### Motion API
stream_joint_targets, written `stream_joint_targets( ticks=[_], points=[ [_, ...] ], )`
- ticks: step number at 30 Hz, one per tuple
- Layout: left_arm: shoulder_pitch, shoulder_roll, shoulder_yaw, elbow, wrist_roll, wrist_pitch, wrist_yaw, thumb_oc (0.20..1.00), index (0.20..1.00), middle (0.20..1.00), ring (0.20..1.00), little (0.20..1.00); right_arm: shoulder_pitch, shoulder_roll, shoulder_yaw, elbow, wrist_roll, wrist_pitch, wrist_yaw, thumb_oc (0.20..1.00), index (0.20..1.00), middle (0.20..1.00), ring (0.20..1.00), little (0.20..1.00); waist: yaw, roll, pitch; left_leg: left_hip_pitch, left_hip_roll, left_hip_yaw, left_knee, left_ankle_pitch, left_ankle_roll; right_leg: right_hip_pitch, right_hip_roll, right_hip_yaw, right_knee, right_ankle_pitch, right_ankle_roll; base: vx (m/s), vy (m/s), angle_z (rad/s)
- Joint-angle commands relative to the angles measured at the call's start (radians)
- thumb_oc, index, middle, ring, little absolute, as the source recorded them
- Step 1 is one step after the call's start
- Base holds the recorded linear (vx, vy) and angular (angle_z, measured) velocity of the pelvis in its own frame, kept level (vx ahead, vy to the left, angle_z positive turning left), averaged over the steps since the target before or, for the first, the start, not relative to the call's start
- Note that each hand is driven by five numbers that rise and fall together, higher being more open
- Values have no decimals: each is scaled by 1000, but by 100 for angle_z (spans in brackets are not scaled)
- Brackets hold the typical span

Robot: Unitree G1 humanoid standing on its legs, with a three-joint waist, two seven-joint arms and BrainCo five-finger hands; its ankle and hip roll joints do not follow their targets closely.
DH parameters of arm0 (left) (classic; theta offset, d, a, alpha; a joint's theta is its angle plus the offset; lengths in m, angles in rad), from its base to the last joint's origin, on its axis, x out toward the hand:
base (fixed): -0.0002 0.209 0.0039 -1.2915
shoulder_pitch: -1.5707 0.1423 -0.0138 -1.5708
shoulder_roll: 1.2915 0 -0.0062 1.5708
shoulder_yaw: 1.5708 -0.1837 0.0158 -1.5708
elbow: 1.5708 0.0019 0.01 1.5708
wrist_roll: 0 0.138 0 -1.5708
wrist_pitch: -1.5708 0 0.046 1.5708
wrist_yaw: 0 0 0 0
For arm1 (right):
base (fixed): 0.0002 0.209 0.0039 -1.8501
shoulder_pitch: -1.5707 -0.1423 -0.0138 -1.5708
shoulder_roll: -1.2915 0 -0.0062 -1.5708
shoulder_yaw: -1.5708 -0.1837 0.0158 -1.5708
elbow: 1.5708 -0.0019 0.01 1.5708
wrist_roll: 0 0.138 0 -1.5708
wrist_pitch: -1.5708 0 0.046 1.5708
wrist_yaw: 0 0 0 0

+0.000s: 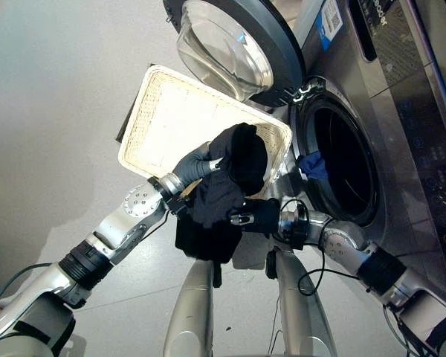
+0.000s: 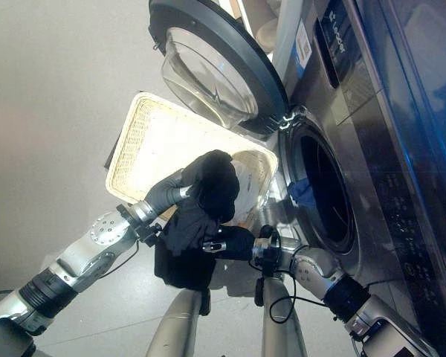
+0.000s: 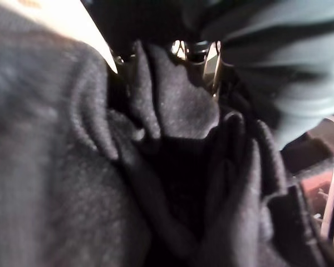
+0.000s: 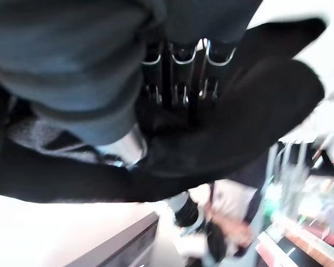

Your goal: Put the clothes into the washing machine.

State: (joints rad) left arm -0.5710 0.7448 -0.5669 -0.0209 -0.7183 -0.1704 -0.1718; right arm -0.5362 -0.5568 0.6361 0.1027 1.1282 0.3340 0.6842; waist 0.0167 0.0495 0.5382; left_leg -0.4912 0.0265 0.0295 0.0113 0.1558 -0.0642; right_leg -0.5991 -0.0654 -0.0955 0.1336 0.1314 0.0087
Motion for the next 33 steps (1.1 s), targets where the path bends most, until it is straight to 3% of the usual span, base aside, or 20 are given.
stream_joint_targets(
  ticks=[1,3,4,5,6,10,12,14,21,27,31,33],
  points=[
    [-41,-65,51,-31,59,-82,41,200,200,200,200,200,21,86,40,-139,101,1,88,200,200,200,200,200,-12,26,-18,-50,-78,43,-1,-5,32,27,5,-90,-1,-53,57,-6,-52,-4],
    [-35,-63,52,-13,110,-74,68,219,219,219,219,219,33,94,32,-129,116,-48,57,200,200,200,200,200,-14,26,-18,-57,-79,42,-2,-3,32,22,5,-90,-10,-46,59,-1,-50,-4],
    [-30,-59,52,0,155,-60,101,620,620,620,620,620,37,97,27,-118,153,-87,22,200,200,200,200,200,-15,26,-18,-62,-81,42,-2,-2,32,18,4,-89,-15,-41,60,0,0,0],
    [-30,-59,52,0,155,-60,101,620,620,620,620,620,37,97,27,-118,153,-87,22,200,200,200,200,200,-15,26,-18,-62,-81,42,-2,-2,32,18,4,-89,-15,-41,60,5,-29,-3],
    [-26,-53,51,15,206,-38,140,1000,1000,1000,1000,1000,44,99,20,-99,182,-138,0,200,200,200,200,200,-16,26,-18,-68,-81,42,-1,0,32,13,4,-88,-18,-38,60,8,-18,-4],
    [-27,-45,45,38,275,-11,190,1000,1000,1000,1000,1000,53,105,9,-82,241,-190,-38,200,200,200,200,200,-18,28,-18,-73,-83,42,-1,2,32,7,5,-87,-17,-37,60,5,-7,-5],
    [-15,-35,48,47,289,14,182,1000,1000,1000,1000,1000,73,112,-16,-49,291,-280,-96,200,200,200,200,200,-21,32,-18,-79,-84,43,-1,4,31,3,4,-84,-18,-36,61,5,0,-2],
    [-9,-36,47,48,300,18,178,1000,1000,1000,1000,1000,82,118,-24,-33,288,-308,-108,200,200,200,200,200,-23,34,-18,-79,-85,44,-3,5,31,3,5,-82,-21,-34,61,0,0,0],
    [13,-20,28,63,381,88,213,1000,1000,1000,1000,1000,124,136,-84,19,400,-522,-177,200,200,200,200,200,-36,45,-18,-85,-88,51,-4,6,30,-11,7,-64,-25,-26,63,0,0,0],
    [27,1,13,112,484,172,271,1000,1000,1000,1000,1000,136,152,-134,31,451,-596,-184,200,200,200,200,200,-41,50,-18,-89,-87,55,-2,5,31,-18,7,-58,-24,-25,68,15,0,-4],
    [29,20,10,135,517,191,321,1000,1000,1000,1000,1000,129,150,-162,55,483,-657,-207,200,200,200,200,200,-41,53,-18,-87,-85,57,1,3,30,-19,8,-55,-20,-26,68,0,0,0],
    [29,23,17,160,502,188,396,1000,1000,1000,1000,1000,126,155,-183,83,542,-688,-225,200,200,200,200,200,-40,55,-18,-89,-84,57,4,2,29,-23,10,-52,-12,-29,68,17,-7,0]
  ],
)
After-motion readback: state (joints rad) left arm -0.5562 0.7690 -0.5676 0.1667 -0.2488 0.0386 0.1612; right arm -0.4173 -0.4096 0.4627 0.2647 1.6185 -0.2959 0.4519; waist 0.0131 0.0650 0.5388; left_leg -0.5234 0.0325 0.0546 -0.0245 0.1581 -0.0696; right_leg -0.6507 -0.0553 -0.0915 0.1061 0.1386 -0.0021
